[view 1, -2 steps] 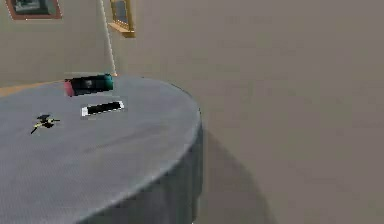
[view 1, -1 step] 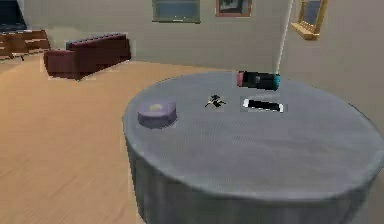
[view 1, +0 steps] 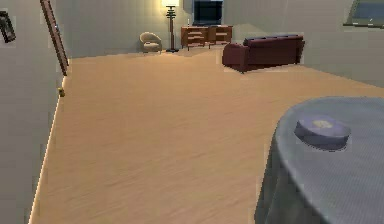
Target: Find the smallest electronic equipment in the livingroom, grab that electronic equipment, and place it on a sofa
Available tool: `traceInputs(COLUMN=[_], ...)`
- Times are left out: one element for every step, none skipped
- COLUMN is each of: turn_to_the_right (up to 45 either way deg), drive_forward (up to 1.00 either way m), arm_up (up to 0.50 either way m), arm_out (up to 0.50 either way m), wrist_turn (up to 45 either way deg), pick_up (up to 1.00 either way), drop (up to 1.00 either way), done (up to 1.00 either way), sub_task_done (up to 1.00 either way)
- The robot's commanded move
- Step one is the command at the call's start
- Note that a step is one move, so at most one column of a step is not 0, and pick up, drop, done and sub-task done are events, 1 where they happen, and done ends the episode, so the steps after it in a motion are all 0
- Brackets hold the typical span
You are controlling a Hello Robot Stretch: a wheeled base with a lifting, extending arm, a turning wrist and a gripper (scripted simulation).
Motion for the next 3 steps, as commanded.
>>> traceInputs(turn_to_the_right=[-21.0, 0.0, 0.0], drive_forward=[0.0, 0.0, 0.0], arm_up=[0.0, 0.5, 0.38], arm_out=[0.0, 0.0, 0.0], wrist_turn=[0.0, 0.0, 0.0], pick_up=[0.0, 0.0, 0.0], drop=[0.0, 0.0, 0.0], done=[0.0, 0.0, 0.0], sub_task_done=[0.0, 0.0, 0.0])
